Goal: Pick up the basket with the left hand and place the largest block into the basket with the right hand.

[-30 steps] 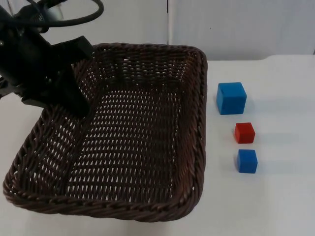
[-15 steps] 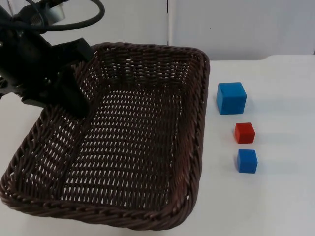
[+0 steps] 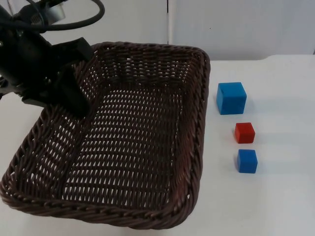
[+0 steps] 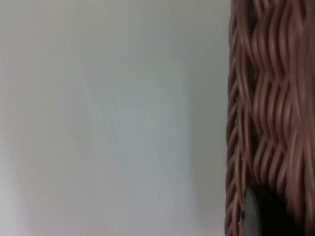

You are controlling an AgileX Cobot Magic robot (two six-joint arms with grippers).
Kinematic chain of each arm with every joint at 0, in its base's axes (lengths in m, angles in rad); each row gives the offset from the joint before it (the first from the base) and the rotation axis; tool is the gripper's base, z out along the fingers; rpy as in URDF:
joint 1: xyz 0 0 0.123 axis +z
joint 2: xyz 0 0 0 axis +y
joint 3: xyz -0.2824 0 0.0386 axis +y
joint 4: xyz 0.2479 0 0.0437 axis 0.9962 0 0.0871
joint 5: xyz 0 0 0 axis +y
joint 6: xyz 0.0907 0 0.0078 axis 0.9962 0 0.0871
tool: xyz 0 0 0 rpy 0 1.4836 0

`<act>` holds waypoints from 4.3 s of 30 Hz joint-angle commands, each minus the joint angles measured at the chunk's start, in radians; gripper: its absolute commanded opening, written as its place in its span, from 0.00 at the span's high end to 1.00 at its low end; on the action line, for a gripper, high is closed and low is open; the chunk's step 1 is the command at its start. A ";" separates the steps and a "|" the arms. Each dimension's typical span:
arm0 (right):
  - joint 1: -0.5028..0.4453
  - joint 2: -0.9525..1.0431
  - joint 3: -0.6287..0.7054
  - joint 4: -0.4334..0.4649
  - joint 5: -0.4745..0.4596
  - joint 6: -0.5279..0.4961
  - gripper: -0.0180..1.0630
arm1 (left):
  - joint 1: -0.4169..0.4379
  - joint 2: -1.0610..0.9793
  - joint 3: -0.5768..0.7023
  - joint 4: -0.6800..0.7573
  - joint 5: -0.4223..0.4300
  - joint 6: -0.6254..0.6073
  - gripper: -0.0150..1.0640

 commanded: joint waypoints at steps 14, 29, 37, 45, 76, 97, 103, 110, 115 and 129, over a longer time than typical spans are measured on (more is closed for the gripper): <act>0.004 0.509 -0.337 0.005 -0.003 0.002 0.01 | -0.002 -0.013 0.003 -0.041 0.009 0.002 0.99; 0.015 0.797 -0.467 0.223 0.022 -0.047 0.01 | -0.002 -0.013 0.003 -0.041 0.009 0.002 0.99; 0.192 0.950 -0.526 0.157 0.010 -0.002 0.01 | -0.002 -0.013 0.003 -0.041 0.007 0.002 0.99; 0.381 1.155 -0.678 -0.048 -0.005 0.187 0.01 | -0.002 -0.013 0.003 -0.041 0.007 0.002 0.99; 0.423 1.539 -0.875 -0.405 -0.272 0.633 0.01 | -0.002 -0.013 0.003 -0.041 0.006 0.002 0.99; 0.420 1.812 -1.060 -0.539 -0.366 0.785 0.02 | -0.002 -0.013 0.003 -0.041 0.002 0.002 0.99; 0.420 1.822 -1.060 -0.537 -0.378 0.813 0.22 | -0.002 -0.008 0.003 -0.041 -0.002 0.002 0.99; 0.422 1.818 -1.060 -0.537 -0.377 0.817 0.61 | -0.002 -0.008 0.003 -0.041 -0.007 0.002 0.99; 0.422 1.776 -1.060 -0.537 -0.377 0.817 0.95 | -0.002 -0.008 0.003 -0.041 -0.007 0.002 0.99; 0.422 1.505 -1.060 -0.529 -0.146 0.700 0.98 | -0.002 -0.008 0.003 -0.026 -0.007 0.002 0.99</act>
